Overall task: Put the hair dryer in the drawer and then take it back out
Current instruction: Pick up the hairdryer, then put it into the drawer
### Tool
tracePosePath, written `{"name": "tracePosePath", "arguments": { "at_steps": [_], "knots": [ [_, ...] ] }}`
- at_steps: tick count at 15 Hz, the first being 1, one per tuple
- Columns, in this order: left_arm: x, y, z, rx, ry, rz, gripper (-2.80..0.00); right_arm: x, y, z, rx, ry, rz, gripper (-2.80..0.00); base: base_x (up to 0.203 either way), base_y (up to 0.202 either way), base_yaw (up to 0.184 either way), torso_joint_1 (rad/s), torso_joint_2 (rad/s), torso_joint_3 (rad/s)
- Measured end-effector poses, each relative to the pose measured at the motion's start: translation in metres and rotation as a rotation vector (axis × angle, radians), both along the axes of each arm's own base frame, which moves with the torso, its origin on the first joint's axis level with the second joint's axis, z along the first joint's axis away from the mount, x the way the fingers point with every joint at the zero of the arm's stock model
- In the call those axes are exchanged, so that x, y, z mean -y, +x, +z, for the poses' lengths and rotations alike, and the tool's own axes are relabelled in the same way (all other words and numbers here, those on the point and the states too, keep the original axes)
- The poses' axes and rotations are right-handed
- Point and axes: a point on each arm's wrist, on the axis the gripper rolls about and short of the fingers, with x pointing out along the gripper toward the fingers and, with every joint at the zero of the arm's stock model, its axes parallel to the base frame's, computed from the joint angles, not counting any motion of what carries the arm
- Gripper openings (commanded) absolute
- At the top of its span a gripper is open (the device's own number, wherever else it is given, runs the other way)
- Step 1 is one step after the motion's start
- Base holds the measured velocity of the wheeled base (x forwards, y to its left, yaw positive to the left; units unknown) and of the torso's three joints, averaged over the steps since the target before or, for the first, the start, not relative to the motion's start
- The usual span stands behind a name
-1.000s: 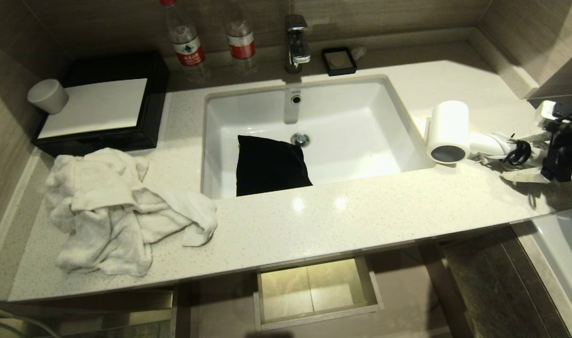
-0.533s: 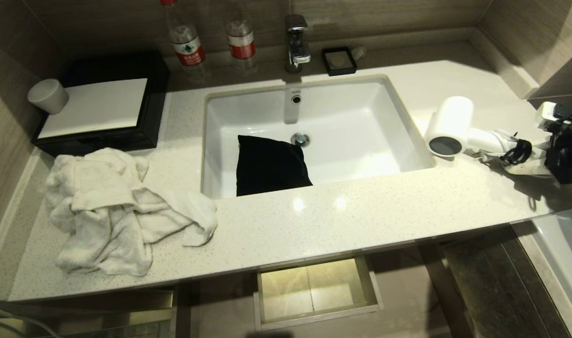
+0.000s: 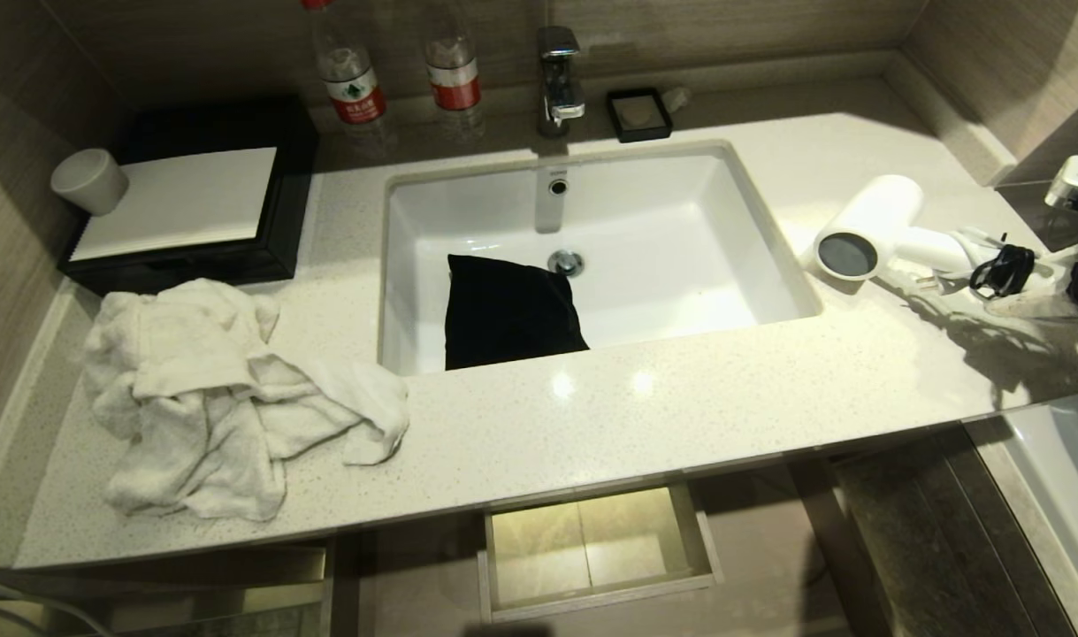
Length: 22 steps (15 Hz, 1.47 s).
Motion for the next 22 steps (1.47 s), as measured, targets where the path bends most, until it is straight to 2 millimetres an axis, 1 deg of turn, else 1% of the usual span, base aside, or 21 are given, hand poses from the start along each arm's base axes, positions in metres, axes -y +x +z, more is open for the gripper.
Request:
{"name": "tracePosePath", "arguments": {
  "at_steps": [3, 6, 8, 10, 12, 15, 16, 19, 22],
  "knots": [
    [0.0, 0.0, 0.0, 0.0, 0.0, 0.0, -2.8, -0.012, -0.026, 0.009, -0.054, 0.085, -0.11, -2.8, 0.0, 0.0, 0.0, 0.0, 0.0, 0.0],
    [0.0, 0.0, 0.0, 0.0, 0.0, 0.0, -2.8, -0.025, -0.055, 0.014, -0.089, 0.153, -0.24, -2.8, 0.0, 0.0, 0.0, 0.0, 0.0, 0.0],
    [0.0, 0.0, 0.0, 0.0, 0.0, 0.0, -2.8, -0.036, -0.077, 0.017, -0.084, 0.161, -0.27, -2.8, 0.0, 0.0, 0.0, 0.0, 0.0, 0.0],
    [0.0, 0.0, 0.0, 0.0, 0.0, 0.0, -2.8, -0.045, -0.093, 0.021, -0.067, 0.161, -0.287, -2.8, 0.0, 0.0, 0.0, 0.0, 0.0, 0.0],
    [0.0, 0.0, 0.0, 0.0, 0.0, 0.0, -2.8, -0.05, -0.106, 0.016, -0.067, 0.163, -0.355, -2.8, 0.0, 0.0, 0.0, 0.0, 0.0, 0.0],
    [0.0, 0.0, 0.0, 0.0, 0.0, 0.0, -2.8, -0.055, -0.12, 0.006, -0.055, 0.168, -0.513, -2.8, 0.0, 0.0, 0.0, 0.0, 0.0, 0.0],
    [0.0, 0.0, 0.0, 0.0, 0.0, 0.0, -2.8, -0.057, -0.125, 0.002, -0.054, 0.172, -0.536, -2.8, 0.0, 0.0, 0.0, 0.0, 0.0, 0.0],
    [0.0, 0.0, 0.0, 0.0, 0.0, 0.0, -2.8, -0.066, -0.144, -0.011, -0.071, 0.171, -0.547, -2.8, 0.0, 0.0, 0.0, 0.0, 0.0, 0.0],
    [0.0, 0.0, 0.0, 0.0, 0.0, 0.0, -2.8, -0.073, -0.159, -0.022, -0.075, 0.169, -0.548, -2.8, 0.0, 0.0, 0.0, -0.248, 0.19, -0.044]
  ]
}}
